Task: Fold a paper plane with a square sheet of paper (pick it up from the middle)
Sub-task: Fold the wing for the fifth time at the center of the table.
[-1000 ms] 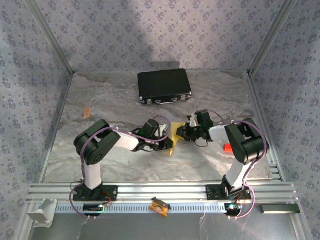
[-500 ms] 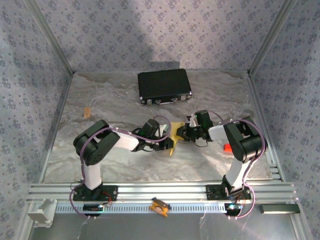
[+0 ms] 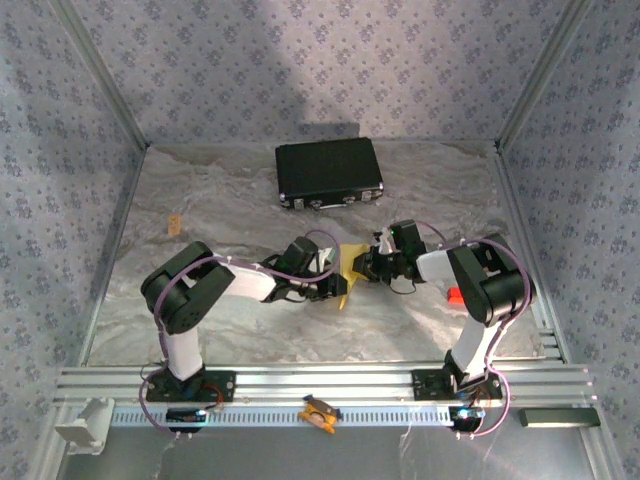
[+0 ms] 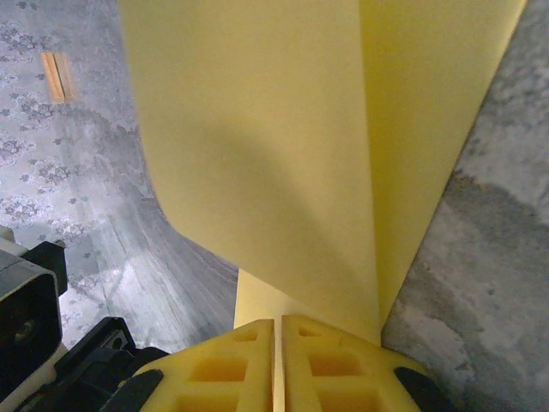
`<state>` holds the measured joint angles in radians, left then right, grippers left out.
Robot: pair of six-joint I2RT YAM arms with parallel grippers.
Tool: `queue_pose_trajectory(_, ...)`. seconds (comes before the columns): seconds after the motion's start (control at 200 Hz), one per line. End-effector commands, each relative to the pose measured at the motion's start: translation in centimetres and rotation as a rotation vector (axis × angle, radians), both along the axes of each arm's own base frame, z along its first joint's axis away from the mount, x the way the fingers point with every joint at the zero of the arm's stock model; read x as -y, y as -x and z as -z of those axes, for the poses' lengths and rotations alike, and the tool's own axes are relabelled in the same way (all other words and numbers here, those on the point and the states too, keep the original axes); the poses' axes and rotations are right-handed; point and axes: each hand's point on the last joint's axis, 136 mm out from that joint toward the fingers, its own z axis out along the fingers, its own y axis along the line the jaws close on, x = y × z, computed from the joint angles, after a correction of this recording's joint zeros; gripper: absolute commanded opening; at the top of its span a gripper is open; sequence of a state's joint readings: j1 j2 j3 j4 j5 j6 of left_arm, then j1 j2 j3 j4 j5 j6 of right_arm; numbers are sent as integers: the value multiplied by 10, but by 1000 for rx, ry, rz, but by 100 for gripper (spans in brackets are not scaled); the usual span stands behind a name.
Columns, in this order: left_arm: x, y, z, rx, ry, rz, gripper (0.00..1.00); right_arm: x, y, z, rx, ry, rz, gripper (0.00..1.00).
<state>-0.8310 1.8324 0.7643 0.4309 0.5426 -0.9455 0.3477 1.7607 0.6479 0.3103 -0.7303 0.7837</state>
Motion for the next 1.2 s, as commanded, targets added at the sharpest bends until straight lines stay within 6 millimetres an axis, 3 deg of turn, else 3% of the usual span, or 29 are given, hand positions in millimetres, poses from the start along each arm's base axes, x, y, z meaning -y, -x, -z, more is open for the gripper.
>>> queue_pose_trajectory(0.0,9,-15,-20,42,50,-23,23,7,12,23,-54,89,1,13)
queue_pose_trajectory(0.35,12,-19,-17,26,57,-35,18,7,13,24,-53,91,0,13)
queue_pose_trajectory(0.59,9,-12,-3,-27,19,-23,17,7,14,25,-54,93,2,13)
queue_pose_trajectory(0.894,3,-5,6,-64,-4,-16,6,8,15,28,-65,98,4,13)
queue_pose_trajectory(1.194,-2,7,17,-118,-14,9,9,8,14,31,-71,100,9,13)
